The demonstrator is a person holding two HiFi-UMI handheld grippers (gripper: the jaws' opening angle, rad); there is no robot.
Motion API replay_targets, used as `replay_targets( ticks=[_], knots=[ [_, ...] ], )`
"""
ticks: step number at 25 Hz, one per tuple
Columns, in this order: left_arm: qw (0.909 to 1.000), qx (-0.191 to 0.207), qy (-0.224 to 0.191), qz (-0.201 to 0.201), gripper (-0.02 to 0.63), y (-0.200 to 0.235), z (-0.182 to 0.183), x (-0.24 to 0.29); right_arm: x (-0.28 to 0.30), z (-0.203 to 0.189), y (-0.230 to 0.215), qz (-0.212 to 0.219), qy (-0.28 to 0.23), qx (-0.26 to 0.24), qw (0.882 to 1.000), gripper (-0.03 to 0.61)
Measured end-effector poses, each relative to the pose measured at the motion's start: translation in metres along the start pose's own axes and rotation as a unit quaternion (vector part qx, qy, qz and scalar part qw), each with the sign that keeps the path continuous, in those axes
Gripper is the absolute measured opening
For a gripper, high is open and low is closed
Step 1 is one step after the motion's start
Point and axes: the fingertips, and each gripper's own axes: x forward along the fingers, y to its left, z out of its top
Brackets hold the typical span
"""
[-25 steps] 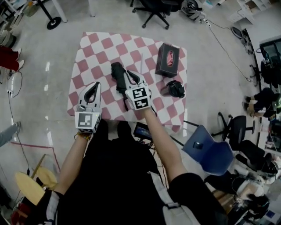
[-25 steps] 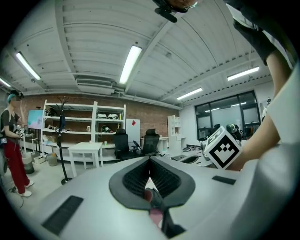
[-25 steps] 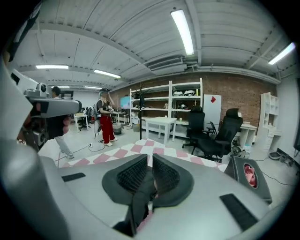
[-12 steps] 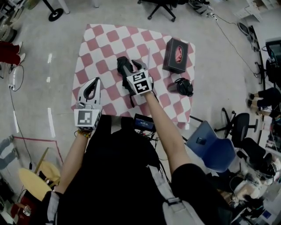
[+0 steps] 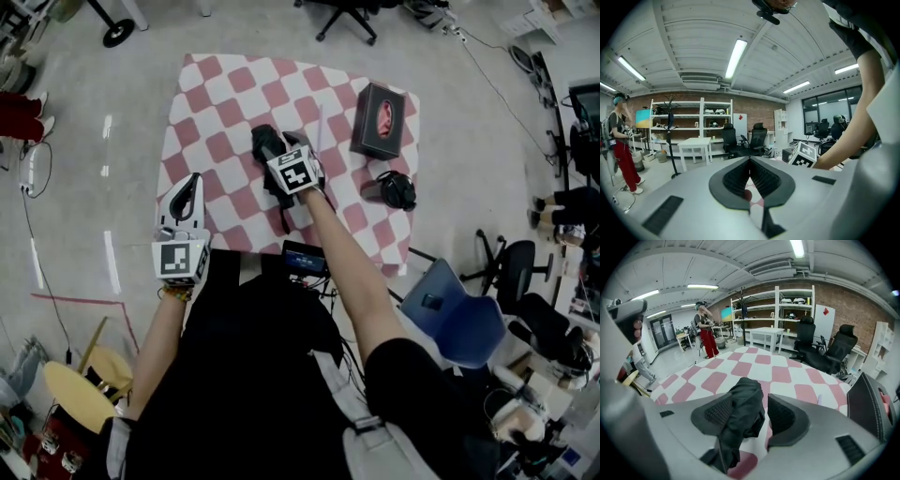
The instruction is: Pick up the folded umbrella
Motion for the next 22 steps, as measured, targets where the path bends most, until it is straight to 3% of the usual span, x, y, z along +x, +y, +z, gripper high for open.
replay_targets(
  ticks=[16,22],
  knots=[
    [0.9995,-0.006,0.012,0.027,0.011,0.019,-0.005,-0.007,0.026,-0.005,0.027,0.066,0.028,0.061,0.996,0.264],
    [0.9994,-0.007,0.007,0.033,0.011,0.025,-0.005,-0.011,0.037,-0.004,0.030,0.065,0.050,0.082,0.993,0.278]
  ],
)
